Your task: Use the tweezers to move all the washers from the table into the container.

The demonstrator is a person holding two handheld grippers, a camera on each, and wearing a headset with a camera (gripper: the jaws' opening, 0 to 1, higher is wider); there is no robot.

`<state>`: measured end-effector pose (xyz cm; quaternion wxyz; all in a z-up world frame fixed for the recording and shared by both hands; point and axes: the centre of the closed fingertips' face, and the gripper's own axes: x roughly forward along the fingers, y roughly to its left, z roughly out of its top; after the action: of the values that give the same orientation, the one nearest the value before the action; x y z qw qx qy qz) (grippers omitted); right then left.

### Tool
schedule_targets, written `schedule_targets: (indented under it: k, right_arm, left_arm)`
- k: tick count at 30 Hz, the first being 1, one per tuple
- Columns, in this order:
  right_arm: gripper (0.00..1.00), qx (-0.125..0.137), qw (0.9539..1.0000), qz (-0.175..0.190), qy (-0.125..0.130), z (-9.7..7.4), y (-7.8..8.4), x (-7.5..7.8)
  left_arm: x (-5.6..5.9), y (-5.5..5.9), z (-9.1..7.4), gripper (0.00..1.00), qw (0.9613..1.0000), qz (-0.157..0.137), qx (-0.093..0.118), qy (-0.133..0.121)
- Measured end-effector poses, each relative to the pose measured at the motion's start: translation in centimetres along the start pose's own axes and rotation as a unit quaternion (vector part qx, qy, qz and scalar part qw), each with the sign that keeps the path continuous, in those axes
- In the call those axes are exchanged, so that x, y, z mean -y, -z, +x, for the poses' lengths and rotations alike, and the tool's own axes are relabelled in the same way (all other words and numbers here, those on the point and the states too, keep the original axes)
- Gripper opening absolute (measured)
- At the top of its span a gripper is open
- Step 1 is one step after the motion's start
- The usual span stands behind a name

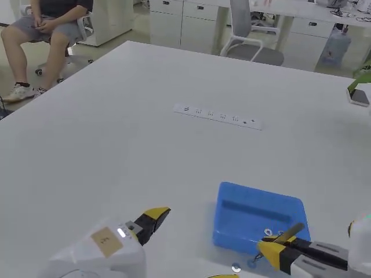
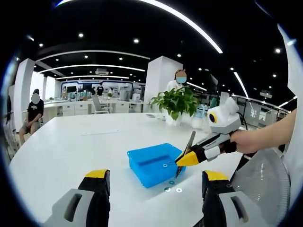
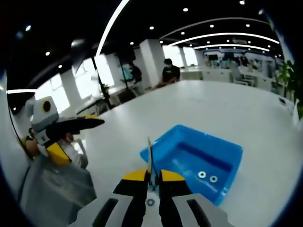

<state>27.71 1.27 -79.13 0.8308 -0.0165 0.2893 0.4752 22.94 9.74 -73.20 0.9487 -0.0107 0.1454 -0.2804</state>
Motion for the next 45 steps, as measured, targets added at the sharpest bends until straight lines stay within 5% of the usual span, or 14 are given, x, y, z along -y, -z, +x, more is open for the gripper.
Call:
schedule_targets:
  k: [12,23,45]
  right_arm:
    - [0.05,-0.030,0.9995,-0.010,0.008,1.2,1.8,0.7]
    - [0.05,-0.030,0.9994,-0.010,0.015,1.8,1.0,1.9]
    - [0.06,-0.044,0.9988,-0.019,0.008,2.0,2.1,1.3]
  left_arm:
    - [0.0,0.2,0.0,0.80,1.0000,0.006,-0.008,-0.001]
    - [0.0,0.5,0.1,0.80,0.9999,0.010,-0.013,0.001]
    - [0.2,0.4,0.1,0.81,0.9999,0.011,-0.012,0.004]
